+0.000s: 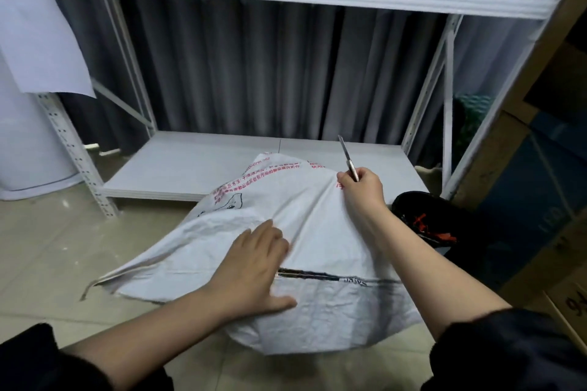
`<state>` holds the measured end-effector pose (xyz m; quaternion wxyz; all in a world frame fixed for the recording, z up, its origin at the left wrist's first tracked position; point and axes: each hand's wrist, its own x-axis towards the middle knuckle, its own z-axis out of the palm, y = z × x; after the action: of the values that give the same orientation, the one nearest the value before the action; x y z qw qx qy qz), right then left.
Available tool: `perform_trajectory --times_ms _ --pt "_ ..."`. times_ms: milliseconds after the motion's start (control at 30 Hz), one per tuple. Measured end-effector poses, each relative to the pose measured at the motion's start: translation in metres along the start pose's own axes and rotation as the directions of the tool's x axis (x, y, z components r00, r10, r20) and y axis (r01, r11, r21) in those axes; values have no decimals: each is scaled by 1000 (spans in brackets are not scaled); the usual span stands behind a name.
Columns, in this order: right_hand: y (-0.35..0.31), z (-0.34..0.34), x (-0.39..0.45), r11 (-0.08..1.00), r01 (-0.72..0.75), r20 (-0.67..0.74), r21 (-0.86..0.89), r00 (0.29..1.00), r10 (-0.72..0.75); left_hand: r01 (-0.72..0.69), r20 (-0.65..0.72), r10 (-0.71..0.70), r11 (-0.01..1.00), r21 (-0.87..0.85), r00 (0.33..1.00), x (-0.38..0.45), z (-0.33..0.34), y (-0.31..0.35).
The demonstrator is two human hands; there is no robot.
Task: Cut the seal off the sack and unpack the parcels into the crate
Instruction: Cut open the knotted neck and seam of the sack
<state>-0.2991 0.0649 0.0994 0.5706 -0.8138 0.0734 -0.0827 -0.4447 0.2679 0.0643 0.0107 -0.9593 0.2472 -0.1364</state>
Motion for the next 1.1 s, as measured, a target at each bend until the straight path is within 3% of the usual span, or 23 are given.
perform_trajectory --times_ms 200,300,367,467,533,633,733,800,867,967,1033,1100 --pt "-5 -7 13 997 23 -4 -69 1000 -24 -92 -255 65 991 -96 965 21 -2 -9" --pt "-11 -19 13 940 173 -22 -295 982 -188 -92 -298 67 993 -69 952 38 -8 -13" --pt "-18 -32 7 910 289 44 -298 956 -289 -28 -343 11 999 -44 939 53 -18 -22" --pt "-24 -54 -6 889 389 283 -241 904 -319 86 -417 -111 993 -78 902 83 -40 -35" --pt "-25 -66 -8 869 410 362 -277 882 -301 180 -378 -244 963 -199 893 105 -54 -44" --pt "-26 -81 9 841 356 290 -408 924 -251 296 -333 -432 873 -388 838 129 -67 -52" --pt "-26 -83 28 750 333 225 -572 942 -248 306 -328 -548 767 -564 769 148 -76 -54" --pt "-33 -84 35 796 321 123 -513 945 -301 300 -325 -551 759 -578 768 157 -81 -60" --pt "-49 -87 41 861 349 -27 -371 922 -385 269 -250 -490 761 -590 835 159 -85 -78" --pt "-76 -89 49 892 396 -223 -218 870 -440 329 -13 -387 802 -498 922 150 -94 -112" --pt "-86 -84 51 907 394 -300 -151 856 -422 419 97 -410 849 -323 907 145 -96 -126" --pt "-87 -77 54 893 367 -229 -260 875 -426 466 146 -450 879 -100 881 145 -92 -131"
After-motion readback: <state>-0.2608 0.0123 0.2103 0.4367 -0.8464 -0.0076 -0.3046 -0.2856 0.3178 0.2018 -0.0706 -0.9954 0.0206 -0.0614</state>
